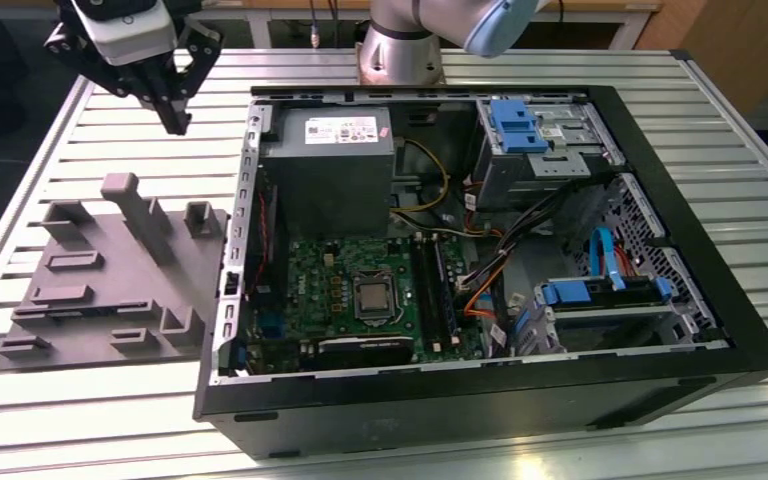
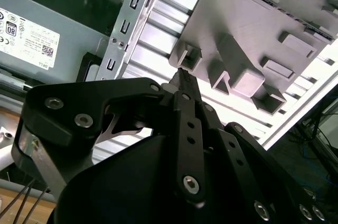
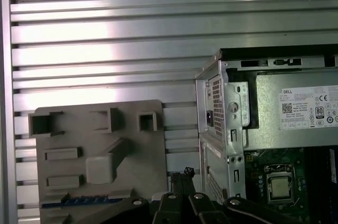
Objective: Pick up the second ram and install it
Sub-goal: 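Reach for the second ram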
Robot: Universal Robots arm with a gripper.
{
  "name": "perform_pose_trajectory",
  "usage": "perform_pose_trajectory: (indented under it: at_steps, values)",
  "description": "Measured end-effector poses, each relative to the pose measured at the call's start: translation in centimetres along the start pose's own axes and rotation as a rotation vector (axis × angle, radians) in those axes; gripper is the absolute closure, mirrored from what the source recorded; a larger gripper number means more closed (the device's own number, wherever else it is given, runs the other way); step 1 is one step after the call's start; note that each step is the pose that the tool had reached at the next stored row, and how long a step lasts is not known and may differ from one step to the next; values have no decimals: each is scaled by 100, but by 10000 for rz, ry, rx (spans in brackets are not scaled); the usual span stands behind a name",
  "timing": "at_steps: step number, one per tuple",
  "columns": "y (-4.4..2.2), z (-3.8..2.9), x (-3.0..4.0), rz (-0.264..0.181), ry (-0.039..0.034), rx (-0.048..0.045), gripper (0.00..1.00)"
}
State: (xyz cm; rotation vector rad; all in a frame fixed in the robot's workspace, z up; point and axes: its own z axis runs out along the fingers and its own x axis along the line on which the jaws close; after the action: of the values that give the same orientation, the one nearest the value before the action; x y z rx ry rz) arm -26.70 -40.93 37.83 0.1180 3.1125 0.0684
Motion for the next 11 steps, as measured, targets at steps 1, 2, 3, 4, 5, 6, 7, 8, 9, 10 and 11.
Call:
perform_pose_trajectory:
  at_steps: [1, 2, 3, 4, 5, 6, 7, 8, 9, 10, 11]
  values:
    - [-1, 1, 5, 0, 0, 0, 89]
    - [-3, 3, 10, 0, 0, 0, 89]
    - [-4, 5, 15, 0, 0, 1, 89]
    - [-6, 7, 20, 0, 0, 1, 89]
    - [-7, 8, 26, 0, 0, 0, 89]
    - [-9, 9, 31, 0, 0, 1, 89]
    - [-10, 10, 36, 0, 1, 1, 89]
    - [-11, 13, 41, 0, 0, 0, 89]
    - [-12, 14, 47, 1, 0, 1, 89]
    - [-14, 15, 52, 0, 0, 1, 89]
    - [-15, 16, 58, 0, 0, 1, 89]
